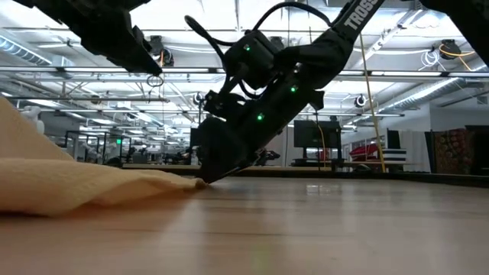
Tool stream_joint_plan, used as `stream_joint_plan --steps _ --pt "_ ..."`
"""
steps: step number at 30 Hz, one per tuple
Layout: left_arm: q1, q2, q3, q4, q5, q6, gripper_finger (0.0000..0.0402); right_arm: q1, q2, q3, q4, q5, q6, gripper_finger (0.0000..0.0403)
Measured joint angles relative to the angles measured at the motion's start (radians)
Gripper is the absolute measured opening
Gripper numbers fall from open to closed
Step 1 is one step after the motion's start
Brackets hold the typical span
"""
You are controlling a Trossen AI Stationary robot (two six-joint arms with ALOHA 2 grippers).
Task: Roll towel
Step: Roll the yellow towel
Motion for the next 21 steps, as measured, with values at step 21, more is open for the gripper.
stream_joint_plan --steps 21 --pt "0.12 0.139 0.0 0.048 -0.066 -0.115 0.0048 0.061 -0.198 -0.005 -0.224 0.049 -0.158 0.0002"
